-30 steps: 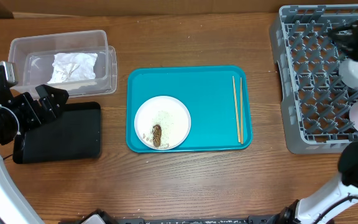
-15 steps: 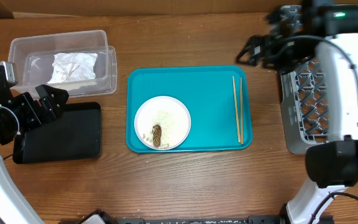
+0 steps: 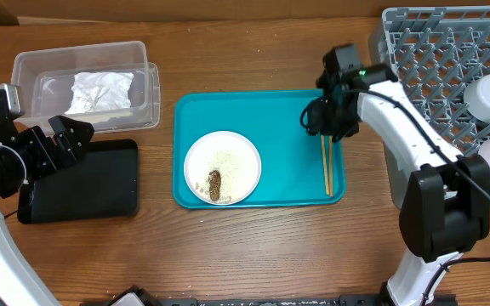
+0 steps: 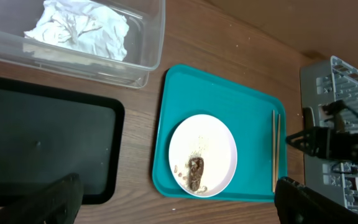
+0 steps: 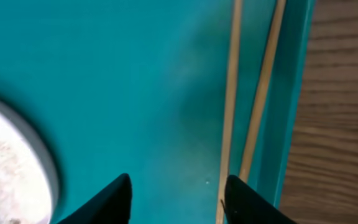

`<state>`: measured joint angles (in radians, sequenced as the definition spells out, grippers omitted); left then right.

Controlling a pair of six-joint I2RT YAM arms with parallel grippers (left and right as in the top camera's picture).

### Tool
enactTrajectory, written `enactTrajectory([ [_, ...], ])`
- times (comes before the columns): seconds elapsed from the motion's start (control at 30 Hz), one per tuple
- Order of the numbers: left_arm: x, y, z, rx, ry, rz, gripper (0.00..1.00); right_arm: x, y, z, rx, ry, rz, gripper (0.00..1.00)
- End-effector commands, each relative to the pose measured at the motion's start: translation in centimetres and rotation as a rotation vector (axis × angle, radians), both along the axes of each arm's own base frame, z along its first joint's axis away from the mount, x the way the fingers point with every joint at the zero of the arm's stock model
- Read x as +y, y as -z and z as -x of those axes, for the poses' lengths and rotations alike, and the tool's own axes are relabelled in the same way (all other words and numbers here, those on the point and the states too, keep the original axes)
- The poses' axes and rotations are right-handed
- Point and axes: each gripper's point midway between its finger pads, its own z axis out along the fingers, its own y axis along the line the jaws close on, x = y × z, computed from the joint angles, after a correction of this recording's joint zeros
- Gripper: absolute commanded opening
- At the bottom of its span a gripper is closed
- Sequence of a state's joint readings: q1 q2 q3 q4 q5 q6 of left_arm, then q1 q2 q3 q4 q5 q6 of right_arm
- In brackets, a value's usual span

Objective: Sort waste into correct bins and load items into the dishwasher
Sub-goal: 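Move the right gripper to the chopsticks on the teal tray and grasp them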

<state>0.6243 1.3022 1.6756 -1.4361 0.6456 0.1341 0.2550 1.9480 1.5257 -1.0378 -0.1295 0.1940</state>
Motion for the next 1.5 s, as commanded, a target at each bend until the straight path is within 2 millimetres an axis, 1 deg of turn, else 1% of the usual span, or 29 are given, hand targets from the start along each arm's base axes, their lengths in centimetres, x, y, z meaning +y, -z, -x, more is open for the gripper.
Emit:
enactTrajectory([
  [0.0,0.1,-0.2,0.0,-0.01,0.007,-0.015,1.0,-1.0,1.1,0.2,-0.001,0.052,0.037,0.48],
  [0.07,0.1,-0.2,0.0,-0.01,0.007,-0.015,1.0,-1.1,1.6,0.4,0.002,0.049,0.046,0.41],
  [0.13,0.1,-0.2,0.0,-0.01,0.007,-0.015,1.0,-1.4,1.9,0.4,0.001,0.051,0.061,0.37],
  [0.23,0.1,-0.2,0.0,-0.01,0.007,-0.015,1.0,-1.9,2.2,0.2,-0.007,0.056,0.091,0.34],
  [0.37,0.1,-0.2,0.0,-0.01,0.007,-0.015,1.0,-2.1,2.9,-0.1,-0.011,0.036,0.111,0.34],
  [0.47,0.1,-0.2,0.0,-0.01,0.007,-0.015,1.0,-2.0,3.7,-0.3,-0.006,0.027,0.113,0.39],
  [0.6,0.1,-0.2,0.0,-0.01,0.007,-0.015,1.0,-2.0,4.8,-0.2,0.02,0.016,0.121,0.4],
  [0.83,0.1,-0.2,0.0,-0.01,0.007,-0.015,1.0,-1.9,5.3,-0.4,0.018,0.005,0.122,0.39],
  [1.03,0.1,-0.2,0.0,-0.01,0.007,-0.015,1.0,-1.1,6.0,-0.3,0.02,-0.019,0.125,0.39],
  [1.13,0.1,-0.2,0.0,-0.01,0.007,-0.015,1.0,-1.1,6.8,-0.3,0.026,-0.023,0.141,0.39],
  [1.2,0.1,-0.2,0.0,-0.01,0.007,-0.015,1.0,-1.6,7.3,-0.4,0.028,-0.021,0.176,0.39],
  [1.33,0.1,-0.2,0.0,-0.01,0.007,-0.015,1.0,-1.7,7.3,-0.4,0.029,-0.028,0.18,0.38],
  [1.4,0.1,-0.2,0.0,-0.01,0.007,-0.015,1.0,-1.7,7.4,-0.2,0.034,-0.029,0.179,0.34],
  [1.47,0.1,-0.2,0.0,-0.01,0.007,-0.015,1.0,-1.7,7.6,-0.1,0.037,-0.029,0.18,0.32],
])
